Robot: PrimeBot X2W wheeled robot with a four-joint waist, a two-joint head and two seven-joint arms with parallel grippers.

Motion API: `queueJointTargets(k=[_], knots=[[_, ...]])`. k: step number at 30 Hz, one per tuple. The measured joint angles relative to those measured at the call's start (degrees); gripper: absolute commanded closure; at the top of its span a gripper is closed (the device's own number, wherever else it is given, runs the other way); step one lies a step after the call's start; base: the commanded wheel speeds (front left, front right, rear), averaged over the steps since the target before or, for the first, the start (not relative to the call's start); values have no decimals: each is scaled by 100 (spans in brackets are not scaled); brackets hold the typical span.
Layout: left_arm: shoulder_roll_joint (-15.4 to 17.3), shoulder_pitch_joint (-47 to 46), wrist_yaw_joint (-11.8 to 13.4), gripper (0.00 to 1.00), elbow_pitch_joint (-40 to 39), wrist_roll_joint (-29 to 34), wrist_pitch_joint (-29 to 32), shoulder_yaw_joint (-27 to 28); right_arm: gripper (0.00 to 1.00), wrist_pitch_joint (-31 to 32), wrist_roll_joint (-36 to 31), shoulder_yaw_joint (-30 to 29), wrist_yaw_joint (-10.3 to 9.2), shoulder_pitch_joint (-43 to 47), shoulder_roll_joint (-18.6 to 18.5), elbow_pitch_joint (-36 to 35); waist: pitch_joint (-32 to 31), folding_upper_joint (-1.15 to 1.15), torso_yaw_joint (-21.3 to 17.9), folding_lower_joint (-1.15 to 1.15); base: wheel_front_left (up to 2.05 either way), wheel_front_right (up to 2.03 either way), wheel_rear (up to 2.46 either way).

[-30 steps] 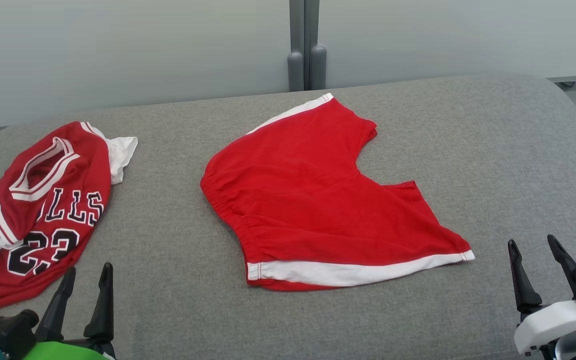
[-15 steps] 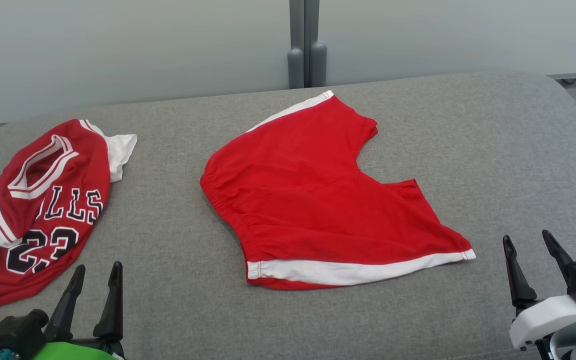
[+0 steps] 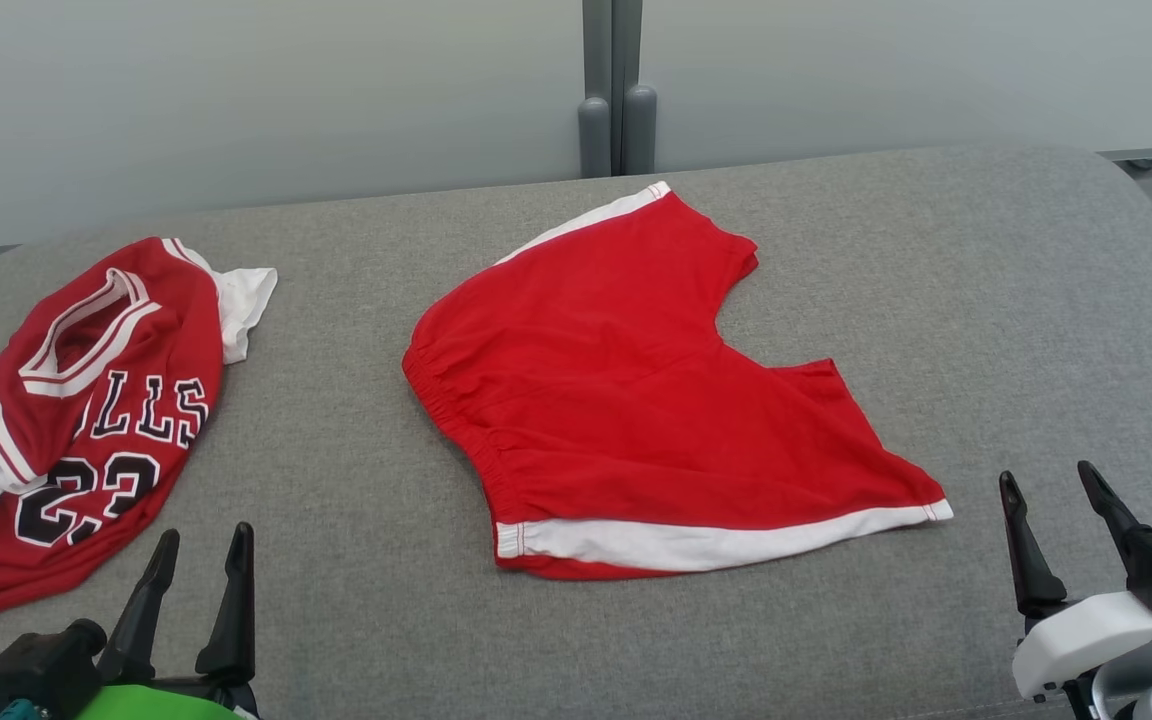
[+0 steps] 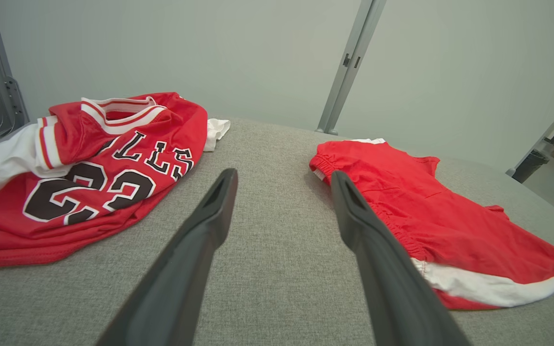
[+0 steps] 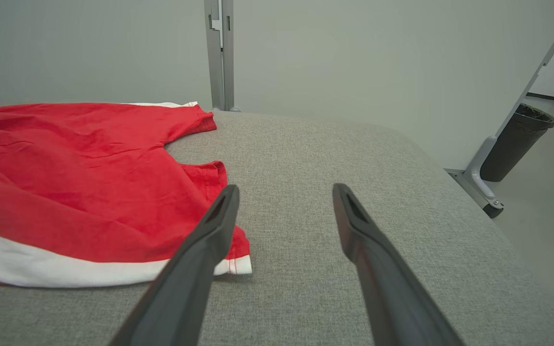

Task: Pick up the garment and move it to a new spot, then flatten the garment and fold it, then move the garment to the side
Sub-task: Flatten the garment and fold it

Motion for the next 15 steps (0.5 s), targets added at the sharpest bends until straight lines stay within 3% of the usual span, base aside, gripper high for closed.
queueJointTargets(k=[15], knots=[[-30, 73, -10, 0, -7, 76, 0, 82, 0, 0, -57, -29, 5, -5, 21, 29, 0, 0, -7, 0, 0, 0, 0]])
